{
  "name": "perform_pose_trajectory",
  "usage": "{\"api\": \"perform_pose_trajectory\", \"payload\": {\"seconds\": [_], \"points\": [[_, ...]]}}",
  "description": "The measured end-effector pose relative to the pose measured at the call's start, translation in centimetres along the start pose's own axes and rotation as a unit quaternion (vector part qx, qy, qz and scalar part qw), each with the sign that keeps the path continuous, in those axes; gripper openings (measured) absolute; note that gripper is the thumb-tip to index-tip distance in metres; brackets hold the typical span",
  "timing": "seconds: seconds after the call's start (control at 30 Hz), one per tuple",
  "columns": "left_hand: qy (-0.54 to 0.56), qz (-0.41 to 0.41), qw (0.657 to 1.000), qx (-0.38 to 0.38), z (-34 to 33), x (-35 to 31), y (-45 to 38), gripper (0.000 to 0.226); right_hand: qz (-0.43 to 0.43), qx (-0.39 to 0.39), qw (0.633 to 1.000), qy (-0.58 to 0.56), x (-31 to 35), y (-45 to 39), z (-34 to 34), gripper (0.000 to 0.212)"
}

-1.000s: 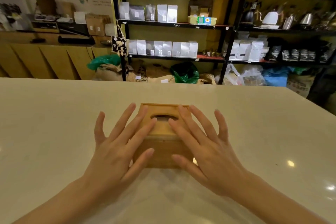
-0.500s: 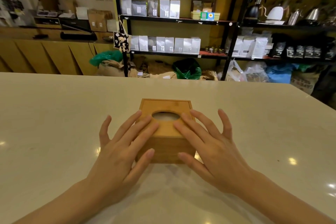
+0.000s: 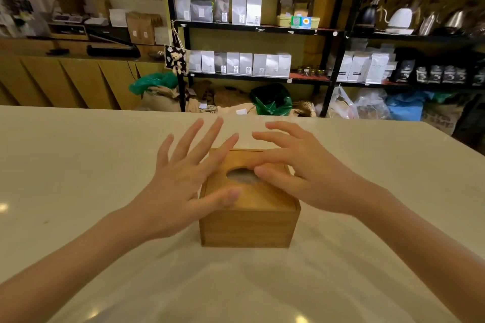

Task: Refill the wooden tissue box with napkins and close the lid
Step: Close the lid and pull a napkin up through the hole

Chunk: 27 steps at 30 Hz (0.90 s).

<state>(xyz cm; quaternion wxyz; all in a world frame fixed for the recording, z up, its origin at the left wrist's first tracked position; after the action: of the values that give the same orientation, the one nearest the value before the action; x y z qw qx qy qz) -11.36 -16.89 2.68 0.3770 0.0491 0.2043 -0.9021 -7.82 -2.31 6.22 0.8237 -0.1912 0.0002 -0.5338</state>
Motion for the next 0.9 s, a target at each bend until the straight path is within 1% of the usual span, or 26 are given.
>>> {"api": "perform_pose_trajectory", "payload": {"seconds": [0.07, 0.13, 0.27, 0.4, 0.6, 0.73, 0.9], "points": [[0.000, 0.015, 0.998, 0.053, -1.1, 0.6, -0.4, 0.072, 0.005, 0.070, 0.998, 0.006, -0.1, -1.3, -0.7, 0.028], [0.032, 0.030, 0.995, 0.092, -1.9, 1.2, -0.6, 0.075, 0.011, 0.117, 0.993, 0.015, -0.1, -2.2, -1.3, 0.026], [0.075, 0.031, 0.991, 0.106, -2.3, 1.5, -0.8, 0.085, 0.031, 0.157, 0.984, 0.073, 0.1, -3.8, -2.0, 0.024], [0.088, 0.031, 0.989, 0.118, -2.2, 1.3, -0.7, 0.086, 0.040, 0.177, 0.978, 0.102, 0.5, -4.8, -2.7, 0.024], [0.113, 0.025, 0.987, 0.111, -2.3, 1.1, -0.7, 0.086, 0.015, 0.208, 0.976, 0.062, 0.1, -5.3, -3.5, 0.020], [0.143, 0.025, 0.985, 0.091, -2.4, 1.1, -0.6, 0.086, 0.040, 0.191, 0.978, 0.068, -0.1, -5.4, -4.0, 0.018], [0.143, 0.028, 0.985, 0.095, -2.3, 1.2, -0.5, 0.077, 0.036, 0.151, 0.988, 0.008, -0.4, -5.0, -3.7, 0.015]]}}
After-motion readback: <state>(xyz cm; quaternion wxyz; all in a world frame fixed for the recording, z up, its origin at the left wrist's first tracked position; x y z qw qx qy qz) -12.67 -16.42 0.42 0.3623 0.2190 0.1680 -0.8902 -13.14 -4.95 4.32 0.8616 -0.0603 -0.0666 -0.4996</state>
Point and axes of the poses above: each hand's wrist, its own y-axis away from the middle knuckle, its own z-axis out of the back of the hand, x = y × z, the point moved 6 cm from there along -y, towards the middle knuckle, and after that the axes turned 1 degree about y, right-handed, at the moved point
